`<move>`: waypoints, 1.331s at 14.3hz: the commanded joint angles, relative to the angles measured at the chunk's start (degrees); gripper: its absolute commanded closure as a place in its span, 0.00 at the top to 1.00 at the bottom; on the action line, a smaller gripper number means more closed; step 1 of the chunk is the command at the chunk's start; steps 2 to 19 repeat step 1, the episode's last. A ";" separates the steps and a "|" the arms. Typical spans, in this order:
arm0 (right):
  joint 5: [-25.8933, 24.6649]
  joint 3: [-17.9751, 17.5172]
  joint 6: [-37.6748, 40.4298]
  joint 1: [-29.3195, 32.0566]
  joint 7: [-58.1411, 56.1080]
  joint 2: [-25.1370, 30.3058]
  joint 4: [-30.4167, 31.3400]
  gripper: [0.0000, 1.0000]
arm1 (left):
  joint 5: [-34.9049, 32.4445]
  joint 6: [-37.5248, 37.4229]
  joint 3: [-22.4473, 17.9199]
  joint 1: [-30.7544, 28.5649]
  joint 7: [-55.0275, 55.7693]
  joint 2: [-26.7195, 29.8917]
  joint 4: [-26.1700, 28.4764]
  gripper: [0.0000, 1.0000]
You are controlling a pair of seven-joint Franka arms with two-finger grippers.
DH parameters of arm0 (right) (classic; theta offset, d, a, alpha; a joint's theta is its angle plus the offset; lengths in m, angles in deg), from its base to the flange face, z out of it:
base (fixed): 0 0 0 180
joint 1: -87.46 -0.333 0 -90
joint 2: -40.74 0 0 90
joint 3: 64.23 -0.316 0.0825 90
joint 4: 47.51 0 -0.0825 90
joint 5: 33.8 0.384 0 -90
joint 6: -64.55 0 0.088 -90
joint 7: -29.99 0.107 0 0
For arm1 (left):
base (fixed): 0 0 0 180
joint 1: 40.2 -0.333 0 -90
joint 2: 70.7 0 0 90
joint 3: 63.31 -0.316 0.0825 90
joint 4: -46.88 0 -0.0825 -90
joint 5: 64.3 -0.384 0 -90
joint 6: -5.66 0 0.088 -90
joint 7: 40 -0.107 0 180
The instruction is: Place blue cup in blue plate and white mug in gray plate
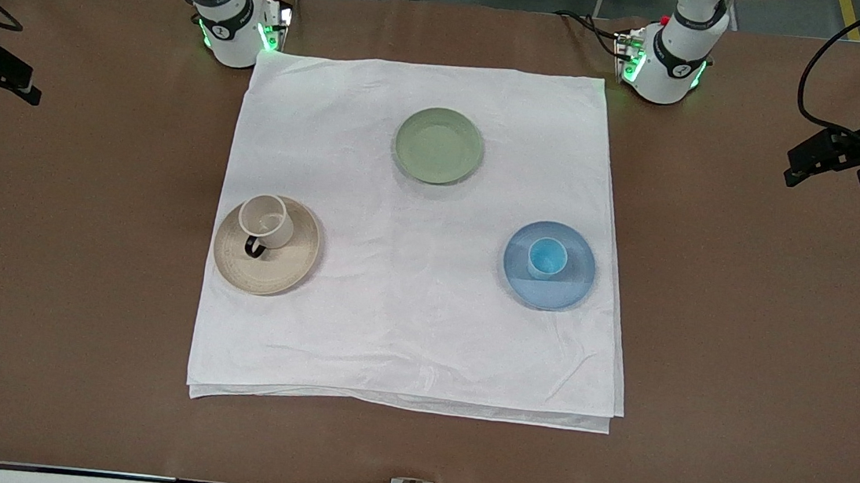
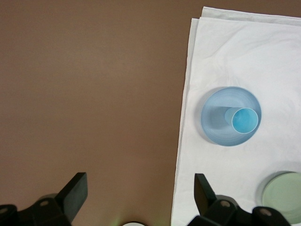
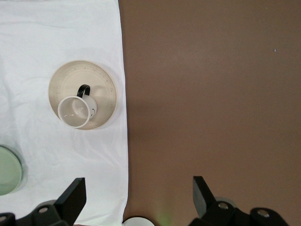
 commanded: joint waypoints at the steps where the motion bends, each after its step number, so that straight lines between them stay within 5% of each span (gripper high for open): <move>1: -1.12 -0.01 -0.74 -0.33 -0.40 1.66 1.80 1.00 | 0.06 -1.62 -0.04 -0.20 -0.80 0.39 -1.12 1.00; 19: -1.12 -0.01 -0.74 -0.33 -0.40 1.66 1.80 1.00 | 0.06 -1.62 -0.04 -0.20 -0.80 0.39 -1.12 1.00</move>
